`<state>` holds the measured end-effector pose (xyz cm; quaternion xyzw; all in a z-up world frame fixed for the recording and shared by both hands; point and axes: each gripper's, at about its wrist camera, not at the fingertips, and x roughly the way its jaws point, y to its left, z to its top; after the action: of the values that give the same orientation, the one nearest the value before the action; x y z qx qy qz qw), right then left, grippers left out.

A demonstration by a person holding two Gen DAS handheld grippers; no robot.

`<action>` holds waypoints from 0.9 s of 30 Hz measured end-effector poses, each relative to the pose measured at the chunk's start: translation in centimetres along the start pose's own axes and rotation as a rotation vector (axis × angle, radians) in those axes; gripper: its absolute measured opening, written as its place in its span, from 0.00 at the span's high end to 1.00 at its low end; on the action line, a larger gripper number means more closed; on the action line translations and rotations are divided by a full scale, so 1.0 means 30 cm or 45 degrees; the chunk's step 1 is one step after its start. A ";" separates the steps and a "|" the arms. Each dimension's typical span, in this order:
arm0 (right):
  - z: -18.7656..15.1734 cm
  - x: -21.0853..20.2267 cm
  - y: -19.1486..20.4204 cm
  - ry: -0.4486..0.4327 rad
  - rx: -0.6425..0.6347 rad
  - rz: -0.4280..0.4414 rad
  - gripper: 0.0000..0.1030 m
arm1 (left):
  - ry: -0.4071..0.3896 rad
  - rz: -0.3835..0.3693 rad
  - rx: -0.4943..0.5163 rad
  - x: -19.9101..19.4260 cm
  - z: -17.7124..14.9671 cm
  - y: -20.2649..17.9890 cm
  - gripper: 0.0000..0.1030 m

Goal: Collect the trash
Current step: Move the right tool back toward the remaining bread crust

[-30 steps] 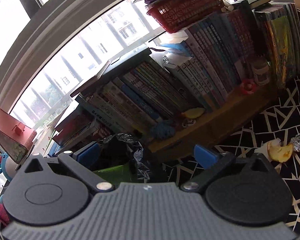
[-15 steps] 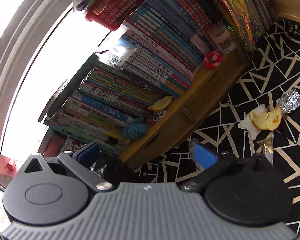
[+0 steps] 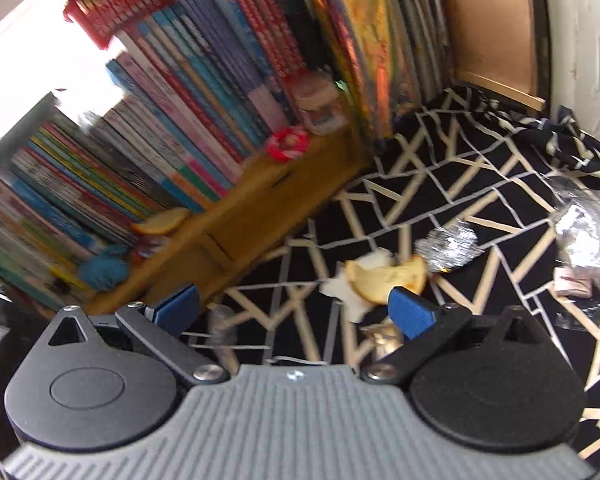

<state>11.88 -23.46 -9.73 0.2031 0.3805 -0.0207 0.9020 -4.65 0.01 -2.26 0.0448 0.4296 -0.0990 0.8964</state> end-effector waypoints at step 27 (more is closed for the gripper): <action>-0.222 0.317 -0.075 0.207 -0.344 -0.318 0.00 | 0.002 0.000 -0.004 0.001 0.000 0.004 0.49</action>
<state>13.69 -21.87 -21.30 0.0325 0.4735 -0.0645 0.8778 -4.63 0.11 -2.28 0.0436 0.4304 -0.0983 0.8962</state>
